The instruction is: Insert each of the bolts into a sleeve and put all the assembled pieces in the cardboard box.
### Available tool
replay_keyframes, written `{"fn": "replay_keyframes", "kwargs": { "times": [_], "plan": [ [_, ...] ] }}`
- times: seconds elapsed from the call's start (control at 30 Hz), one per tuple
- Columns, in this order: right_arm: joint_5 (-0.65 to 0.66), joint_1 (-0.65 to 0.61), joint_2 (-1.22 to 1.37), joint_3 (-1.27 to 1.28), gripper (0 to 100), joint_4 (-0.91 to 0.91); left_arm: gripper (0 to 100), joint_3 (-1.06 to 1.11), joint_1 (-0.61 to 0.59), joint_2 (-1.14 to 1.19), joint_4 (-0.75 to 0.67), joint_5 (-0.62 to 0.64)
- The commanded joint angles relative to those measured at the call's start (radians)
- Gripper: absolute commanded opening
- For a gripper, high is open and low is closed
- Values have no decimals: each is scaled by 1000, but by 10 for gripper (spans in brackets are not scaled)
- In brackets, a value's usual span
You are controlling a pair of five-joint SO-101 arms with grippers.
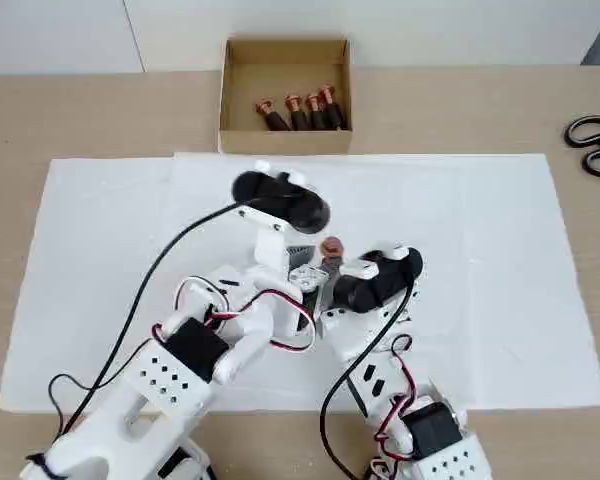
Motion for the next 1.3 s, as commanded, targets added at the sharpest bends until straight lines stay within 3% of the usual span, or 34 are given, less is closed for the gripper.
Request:
{"fn": "replay_keyframes", "kwargs": {
  "times": [0.0,0.37,0.83,1.07,1.27],
  "plan": [
    [-6,-8,-21,6,4,2,221,-7,9,2,15,-2],
    [-6,-8,-21,6,4,5,221,-64,-94,-160,17,0],
    [-5,-8,-12,-6,4,19,222,59,-400,-411,107,0],
    [41,15,31,-163,3,114,222,177,-480,-626,103,-2],
    [118,77,375,-496,3,113,222,286,-480,-790,103,-2]
  ]
}}
